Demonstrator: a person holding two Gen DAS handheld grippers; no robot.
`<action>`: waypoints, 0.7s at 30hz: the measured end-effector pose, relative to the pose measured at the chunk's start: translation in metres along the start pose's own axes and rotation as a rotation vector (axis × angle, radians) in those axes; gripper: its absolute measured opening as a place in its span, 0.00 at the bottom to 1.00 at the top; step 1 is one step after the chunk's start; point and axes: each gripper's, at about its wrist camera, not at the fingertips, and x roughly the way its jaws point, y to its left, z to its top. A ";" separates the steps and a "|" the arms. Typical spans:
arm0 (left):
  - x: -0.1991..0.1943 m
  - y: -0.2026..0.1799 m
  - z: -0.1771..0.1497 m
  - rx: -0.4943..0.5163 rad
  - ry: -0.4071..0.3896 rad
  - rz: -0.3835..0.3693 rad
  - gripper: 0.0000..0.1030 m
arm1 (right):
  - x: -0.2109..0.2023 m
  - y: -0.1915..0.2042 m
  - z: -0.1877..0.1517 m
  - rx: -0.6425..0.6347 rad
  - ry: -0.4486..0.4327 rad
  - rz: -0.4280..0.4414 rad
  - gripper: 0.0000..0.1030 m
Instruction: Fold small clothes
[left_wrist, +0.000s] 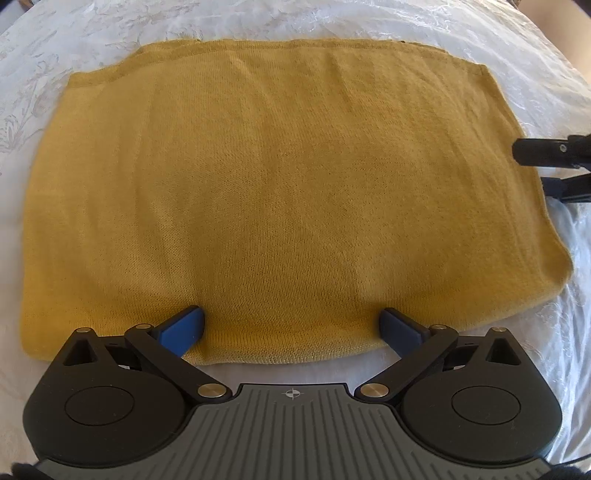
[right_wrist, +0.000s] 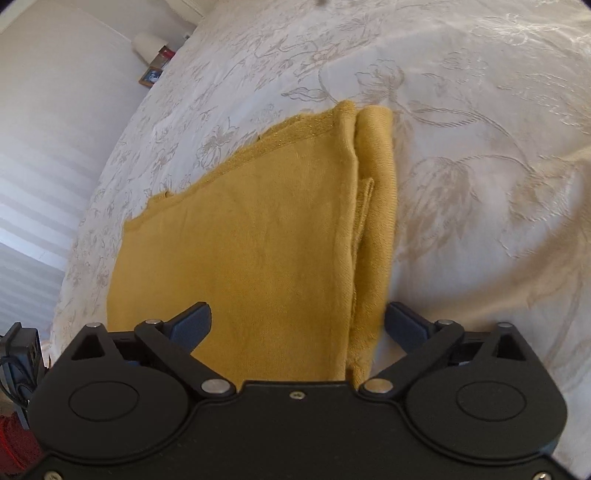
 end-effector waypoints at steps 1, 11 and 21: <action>0.000 -0.001 -0.001 0.003 -0.004 0.004 1.00 | 0.003 0.001 0.002 -0.006 -0.002 0.005 1.00; -0.039 0.014 0.015 -0.123 -0.066 -0.049 0.80 | 0.005 -0.008 0.000 -0.035 -0.060 0.058 1.00; -0.026 0.021 0.110 -0.160 -0.170 0.036 0.80 | 0.000 -0.020 0.003 0.008 -0.050 0.102 1.00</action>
